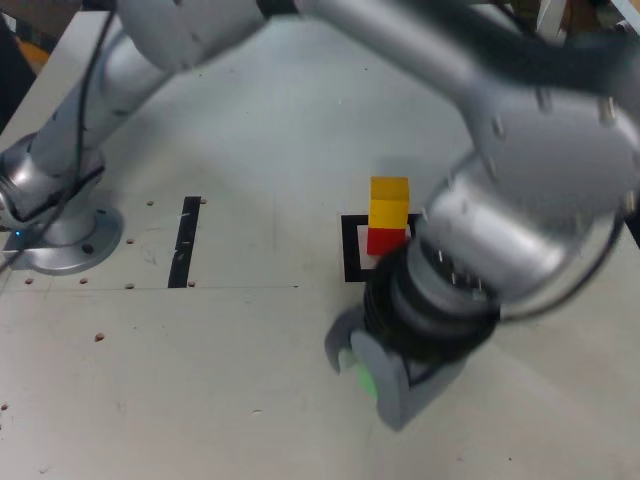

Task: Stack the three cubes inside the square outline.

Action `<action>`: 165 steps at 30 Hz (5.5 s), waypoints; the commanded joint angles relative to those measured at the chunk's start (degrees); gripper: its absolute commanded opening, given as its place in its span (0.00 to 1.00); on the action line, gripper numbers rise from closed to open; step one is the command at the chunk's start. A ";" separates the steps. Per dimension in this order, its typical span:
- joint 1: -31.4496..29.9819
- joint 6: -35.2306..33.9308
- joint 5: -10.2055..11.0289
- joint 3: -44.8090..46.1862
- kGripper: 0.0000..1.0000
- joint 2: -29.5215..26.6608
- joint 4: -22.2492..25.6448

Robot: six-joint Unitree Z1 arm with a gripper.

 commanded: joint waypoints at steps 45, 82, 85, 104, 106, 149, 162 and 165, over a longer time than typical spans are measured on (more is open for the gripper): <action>32.57 -13.99 -1.29 11.73 0.08 -19.40 1.55; 30.42 -13.04 -4.28 10.52 0.08 -14.17 1.54; 30.33 -12.89 -4.58 10.50 0.08 -13.68 1.54; 30.31 -11.85 -5.04 10.28 0.87 -11.78 1.48; 30.31 -11.83 -4.94 10.33 0.91 -11.77 1.46; 31.18 -7.31 -4.54 74.23 0.99 -45.56 -24.23; 32.24 -7.69 -2.44 78.17 0.99 -46.72 -25.20; 32.24 -7.68 -3.09 78.31 0.99 -46.78 -25.31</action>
